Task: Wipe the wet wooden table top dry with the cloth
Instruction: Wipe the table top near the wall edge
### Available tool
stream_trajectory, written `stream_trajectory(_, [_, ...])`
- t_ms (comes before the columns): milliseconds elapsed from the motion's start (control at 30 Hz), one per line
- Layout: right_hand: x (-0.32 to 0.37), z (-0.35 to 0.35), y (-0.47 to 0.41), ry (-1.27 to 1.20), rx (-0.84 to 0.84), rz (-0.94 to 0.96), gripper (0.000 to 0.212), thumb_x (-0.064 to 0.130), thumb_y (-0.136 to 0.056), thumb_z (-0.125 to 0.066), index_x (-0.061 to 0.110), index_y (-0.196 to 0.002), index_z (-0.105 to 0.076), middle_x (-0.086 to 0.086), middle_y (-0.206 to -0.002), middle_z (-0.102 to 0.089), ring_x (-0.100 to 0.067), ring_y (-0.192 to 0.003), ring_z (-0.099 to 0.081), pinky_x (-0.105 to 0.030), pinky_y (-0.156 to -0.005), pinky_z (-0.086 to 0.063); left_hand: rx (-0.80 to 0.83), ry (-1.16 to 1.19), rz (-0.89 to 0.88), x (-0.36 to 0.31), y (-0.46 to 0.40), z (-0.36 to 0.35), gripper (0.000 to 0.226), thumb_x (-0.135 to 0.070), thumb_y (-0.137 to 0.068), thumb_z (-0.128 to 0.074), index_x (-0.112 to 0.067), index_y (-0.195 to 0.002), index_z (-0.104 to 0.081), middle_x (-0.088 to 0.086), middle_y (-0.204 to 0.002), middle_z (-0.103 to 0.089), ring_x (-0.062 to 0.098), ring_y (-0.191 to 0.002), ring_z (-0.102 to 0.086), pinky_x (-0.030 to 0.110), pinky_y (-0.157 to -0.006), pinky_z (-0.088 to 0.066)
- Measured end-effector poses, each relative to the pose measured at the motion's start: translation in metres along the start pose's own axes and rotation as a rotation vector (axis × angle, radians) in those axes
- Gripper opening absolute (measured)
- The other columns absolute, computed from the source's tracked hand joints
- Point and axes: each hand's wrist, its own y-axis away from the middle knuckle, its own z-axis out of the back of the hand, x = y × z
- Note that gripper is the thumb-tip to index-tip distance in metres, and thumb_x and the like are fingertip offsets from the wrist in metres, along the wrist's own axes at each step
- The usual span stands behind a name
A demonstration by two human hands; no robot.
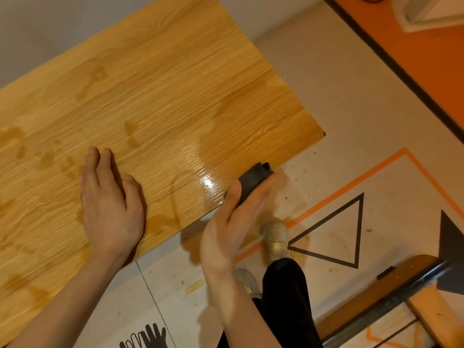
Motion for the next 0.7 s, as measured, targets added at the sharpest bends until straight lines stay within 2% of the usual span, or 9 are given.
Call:
stream_trajectory(67, [0.004, 0.007, -0.023, 0.014, -0.007, 0.013, 0.064, 0.036, -0.102, -0.032, 0.019, -0.154, 0.002, 0.014, -0.160, -0.004, 0.011, -0.144, -0.002, -0.004, -0.112, -0.011, 0.004, 0.000, 0.005, -0.001, 0.000, 0.000, 0.061, -0.035, -0.104, -0.028, -0.006, -0.158, -0.028, 0.012, -0.168, -0.020, 0.027, -0.156, -0.017, 0.054, -0.125, -0.019])
stream_trajectory(167, [0.003, 0.027, -0.086, 0.029, -0.101, 0.054, 0.061, 0.032, -0.105, -0.034, 0.018, -0.155, -0.003, 0.009, -0.158, -0.019, -0.002, -0.144, -0.020, -0.021, -0.118, -0.020, 0.009, -0.005, 0.013, -0.001, 0.000, 0.000, 0.061, -0.035, -0.104, -0.029, -0.008, -0.158, -0.028, 0.011, -0.168, -0.020, 0.026, -0.156, -0.017, 0.054, -0.125, -0.020])
stream_trajectory(267, [0.012, 0.052, -0.127, 0.182, -0.065, 0.190, 0.057, 0.023, -0.105, -0.037, 0.009, -0.154, -0.011, -0.005, -0.159, -0.019, -0.009, -0.144, -0.021, -0.011, -0.114, -0.020, 0.011, 0.011, 0.024, -0.001, 0.000, 0.001, 0.060, -0.034, -0.103, -0.031, -0.008, -0.158, -0.029, 0.010, -0.168, -0.020, 0.026, -0.156, -0.018, 0.054, -0.124, -0.021])
stream_trajectory(333, [0.016, 0.069, -0.139, 0.338, 0.061, 0.317, 0.053, 0.020, -0.104, -0.040, 0.004, -0.151, -0.022, -0.012, -0.153, -0.030, -0.014, -0.137, -0.033, -0.008, -0.107, -0.029, 0.015, 0.040, 0.037, -0.001, -0.002, 0.002, 0.061, -0.035, -0.103, -0.033, -0.008, -0.158, -0.030, 0.010, -0.168, -0.021, 0.025, -0.156, -0.018, 0.054, -0.124, -0.021])
stream_trajectory(400, [0.019, 0.087, -0.154, 0.471, 0.238, 0.379, 0.050, 0.022, -0.103, -0.042, 0.005, -0.149, -0.030, -0.012, -0.143, -0.041, -0.013, -0.124, -0.044, -0.012, -0.100, -0.037, 0.023, 0.062, 0.049, -0.001, -0.004, 0.003, 0.062, -0.036, -0.103, -0.034, -0.008, -0.158, -0.030, 0.010, -0.167, -0.021, 0.026, -0.155, -0.018, 0.054, -0.124, -0.021])
stream_trajectory(500, [0.034, 0.099, -0.173, 0.575, 0.435, 0.281, 0.047, 0.027, -0.102, -0.042, 0.013, -0.147, -0.037, -0.005, -0.133, -0.050, -0.011, -0.112, -0.050, -0.017, -0.093, -0.044, 0.038, 0.067, 0.048, 0.001, -0.010, 0.005, 0.064, -0.039, -0.102, -0.035, -0.006, -0.157, -0.030, 0.011, -0.166, -0.022, 0.028, -0.155, -0.020, 0.053, -0.124, -0.022])
stream_trajectory(567, [0.046, 0.096, -0.182, 0.658, 0.538, 0.253, 0.046, 0.029, -0.103, -0.039, 0.014, -0.147, -0.038, -0.004, -0.133, -0.051, -0.010, -0.114, -0.049, -0.019, -0.096, -0.043, 0.042, 0.070, 0.037, 0.002, -0.019, 0.007, 0.064, -0.040, -0.103, -0.035, -0.005, -0.156, -0.030, 0.011, -0.166, -0.022, 0.029, -0.155, -0.020, 0.053, -0.125, -0.022])
stream_trajectory(633, [0.054, 0.088, -0.193, 0.777, 0.632, 0.258, 0.047, 0.032, -0.104, -0.036, 0.016, -0.148, -0.036, -0.005, -0.136, -0.051, -0.017, -0.121, -0.048, -0.027, -0.101, -0.038, 0.031, 0.074, 0.024, 0.003, -0.034, 0.005, 0.063, -0.039, -0.103, -0.035, -0.004, -0.156, -0.031, 0.013, -0.165, -0.024, 0.029, -0.154, -0.021, 0.052, -0.126, -0.019])
stream_trajectory(700, [0.060, 0.076, -0.205, 0.845, 0.707, 0.274, 0.049, 0.039, -0.103, -0.034, 0.016, -0.147, -0.038, -0.005, -0.137, -0.052, -0.021, -0.124, -0.048, -0.029, -0.100, -0.036, 0.011, 0.064, 0.025, 0.005, -0.050, 0.001, 0.063, -0.038, -0.103, -0.035, -0.003, -0.155, -0.031, 0.016, -0.164, -0.025, 0.030, -0.154, -0.021, 0.045, -0.127, -0.017])
